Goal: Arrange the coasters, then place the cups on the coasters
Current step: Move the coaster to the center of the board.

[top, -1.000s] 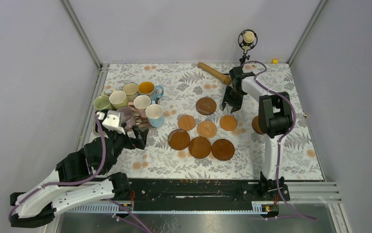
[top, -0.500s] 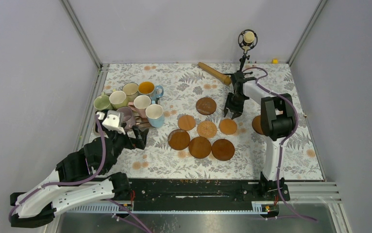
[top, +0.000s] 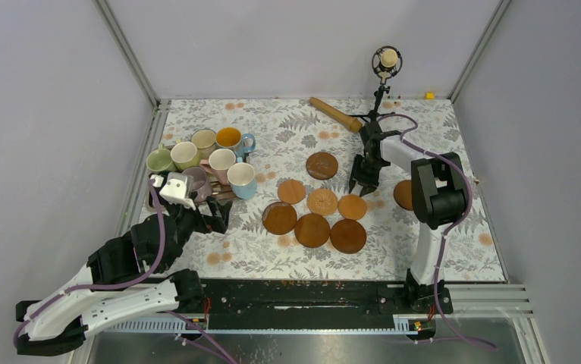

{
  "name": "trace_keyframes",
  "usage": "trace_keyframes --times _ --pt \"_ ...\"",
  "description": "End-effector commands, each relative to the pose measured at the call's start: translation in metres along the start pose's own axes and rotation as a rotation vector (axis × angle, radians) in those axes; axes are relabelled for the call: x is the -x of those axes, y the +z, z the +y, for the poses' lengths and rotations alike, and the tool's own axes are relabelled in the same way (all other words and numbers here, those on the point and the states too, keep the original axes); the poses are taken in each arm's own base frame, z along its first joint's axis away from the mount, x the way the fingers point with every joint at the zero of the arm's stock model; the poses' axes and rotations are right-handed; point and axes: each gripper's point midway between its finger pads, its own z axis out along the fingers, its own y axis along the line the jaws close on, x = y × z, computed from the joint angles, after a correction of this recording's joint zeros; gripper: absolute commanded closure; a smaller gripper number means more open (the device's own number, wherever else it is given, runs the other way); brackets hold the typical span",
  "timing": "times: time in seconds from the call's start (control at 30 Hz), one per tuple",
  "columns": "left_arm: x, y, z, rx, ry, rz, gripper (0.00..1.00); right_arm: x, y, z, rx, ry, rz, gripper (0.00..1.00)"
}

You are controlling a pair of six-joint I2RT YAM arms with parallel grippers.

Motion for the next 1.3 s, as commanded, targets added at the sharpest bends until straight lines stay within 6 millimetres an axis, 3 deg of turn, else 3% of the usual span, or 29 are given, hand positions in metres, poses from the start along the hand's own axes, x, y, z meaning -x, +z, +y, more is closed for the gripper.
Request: trace_keyframes --times 0.0,0.5,0.73,0.9,1.0,1.2,1.27 --pt "0.007 0.001 -0.001 0.000 -0.019 -0.028 0.02 -0.006 -0.010 0.007 0.030 -0.022 -0.021 0.53" --pt "0.008 0.001 -0.002 -0.002 -0.021 -0.029 0.02 -0.024 -0.012 -0.010 -0.004 -0.033 -0.031 0.54" --pt "0.007 0.001 -0.002 -0.002 -0.018 -0.026 0.02 0.005 -0.045 -0.007 -0.012 -0.012 -0.157 0.50" --pt "0.009 -0.001 0.000 -0.002 -0.028 -0.036 0.02 0.031 -0.069 -0.034 -0.024 0.093 -0.258 0.43" --pt "0.009 -0.001 0.000 -0.004 -0.030 -0.037 0.02 0.046 -0.079 -0.060 -0.068 0.126 -0.303 0.40" --pt "0.009 -0.002 -0.001 -0.012 -0.032 -0.037 0.02 0.062 -0.089 -0.116 -0.164 0.175 -0.313 0.32" --pt "0.010 -0.002 0.000 -0.013 -0.035 -0.040 0.02 0.068 -0.091 -0.123 -0.167 0.167 -0.315 0.26"
